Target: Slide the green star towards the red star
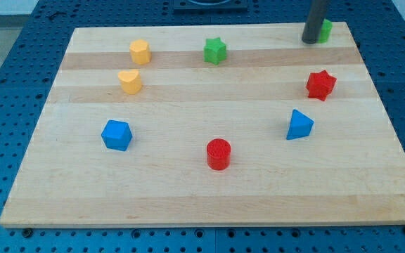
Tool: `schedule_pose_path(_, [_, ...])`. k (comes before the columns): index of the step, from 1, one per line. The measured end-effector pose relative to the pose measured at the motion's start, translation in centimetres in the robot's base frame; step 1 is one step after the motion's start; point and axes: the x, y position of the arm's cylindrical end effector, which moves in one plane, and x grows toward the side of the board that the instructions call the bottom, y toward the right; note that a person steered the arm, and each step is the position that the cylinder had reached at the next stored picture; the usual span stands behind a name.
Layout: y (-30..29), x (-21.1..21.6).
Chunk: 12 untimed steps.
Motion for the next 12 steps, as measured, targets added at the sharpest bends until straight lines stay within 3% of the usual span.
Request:
schedule_pose_path(3, [-2.1, 0.0])
schedule_pose_path(5, [-13.7, -0.1])
schedule_pose_path(6, [-13.7, -0.1])
schedule_pose_path(9, [-14.4, -5.6])
schedule_pose_path(12, [-22.8, -4.1])
